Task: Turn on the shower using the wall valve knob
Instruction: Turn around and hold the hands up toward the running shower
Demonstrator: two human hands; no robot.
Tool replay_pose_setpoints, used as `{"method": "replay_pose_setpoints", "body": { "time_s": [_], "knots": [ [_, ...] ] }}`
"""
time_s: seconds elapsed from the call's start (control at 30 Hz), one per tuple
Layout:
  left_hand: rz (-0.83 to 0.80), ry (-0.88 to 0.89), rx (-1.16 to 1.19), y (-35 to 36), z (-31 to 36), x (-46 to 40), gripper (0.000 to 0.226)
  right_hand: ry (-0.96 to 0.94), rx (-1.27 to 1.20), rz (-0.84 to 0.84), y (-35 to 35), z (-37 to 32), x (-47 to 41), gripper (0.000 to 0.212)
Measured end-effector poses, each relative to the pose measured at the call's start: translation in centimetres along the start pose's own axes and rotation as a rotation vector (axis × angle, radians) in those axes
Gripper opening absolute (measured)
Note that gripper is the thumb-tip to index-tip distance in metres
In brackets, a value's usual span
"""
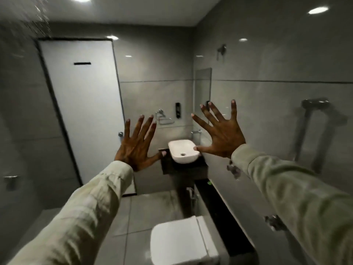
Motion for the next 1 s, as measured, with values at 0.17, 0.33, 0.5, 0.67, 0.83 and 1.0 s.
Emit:
{"method": "replay_pose_setpoints", "body": {
  "time_s": [0.17, 0.33, 0.5, 0.67, 0.83, 1.0],
  "knots": [
    [0.053, -0.177, -0.165, -5.7, -10.9, 4.2, 0.108, -0.062, -0.139, 0.153, -7.2, -6.0, -7.6, 0.115],
    [0.097, -0.288, -0.215, -11.4, -18.3, 8.9, 0.108, -0.096, -0.232, 0.295, -13.5, -11.5, -12.6, 0.118],
    [0.072, -0.356, -0.336, -16.0, -23.3, 13.0, 0.110, -0.122, -0.326, 0.438, -18.0, -16.1, -15.6, 0.116],
    [0.067, -0.408, -0.402, -18.4, -26.5, 16.0, 0.110, -0.159, -0.382, 0.515, -20.5, -19.8, -17.0, 0.117],
    [0.041, -0.422, -0.426, -19.2, -27.9, 17.7, 0.109, -0.178, -0.413, 0.549, -21.9, -22.0, -17.8, 0.117],
    [0.029, -0.439, -0.419, -19.4, -28.8, 18.3, 0.111, -0.191, -0.447, 0.575, -22.9, -22.9, -18.2, 0.117]
  ]
}}
Point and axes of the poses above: each hand's wrist, its own x-axis away from the middle knuckle, its own y-axis out of the palm, z = x × y, the point moved 1 cm from there along -x, towards the middle knuckle, and after that the axes turned 8 degrees about -z, right-handed, at the moved point
